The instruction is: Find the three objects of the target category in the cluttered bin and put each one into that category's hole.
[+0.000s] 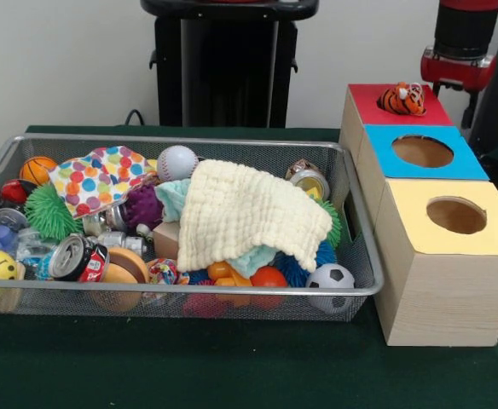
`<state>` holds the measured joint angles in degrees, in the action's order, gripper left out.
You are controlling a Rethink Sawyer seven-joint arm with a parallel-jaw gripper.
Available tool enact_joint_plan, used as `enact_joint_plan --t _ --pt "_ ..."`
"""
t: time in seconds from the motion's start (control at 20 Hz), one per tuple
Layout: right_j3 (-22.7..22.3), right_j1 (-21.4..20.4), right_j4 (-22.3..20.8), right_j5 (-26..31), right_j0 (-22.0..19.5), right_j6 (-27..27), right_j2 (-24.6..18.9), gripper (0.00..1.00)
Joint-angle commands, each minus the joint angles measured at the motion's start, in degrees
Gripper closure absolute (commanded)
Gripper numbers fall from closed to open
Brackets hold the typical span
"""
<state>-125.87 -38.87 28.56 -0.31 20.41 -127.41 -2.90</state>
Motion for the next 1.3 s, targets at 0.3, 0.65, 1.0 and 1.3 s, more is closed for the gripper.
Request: enact_joint_plan --t 0.3,0.65,1.0,1.3 --pt "0.8 -13.4 4.2 18.8 5.4 -17.1 4.9 0.00" --pt "2.7 -14.4 3.5 23.4 6.1 -16.3 7.8 0.00" --pt "-1.5 -14.2 4.6 16.3 4.0 -14.2 7.0 0.00" --pt "-3.8 -12.0 2.4 11.3 0.6 -11.5 6.3 0.00"
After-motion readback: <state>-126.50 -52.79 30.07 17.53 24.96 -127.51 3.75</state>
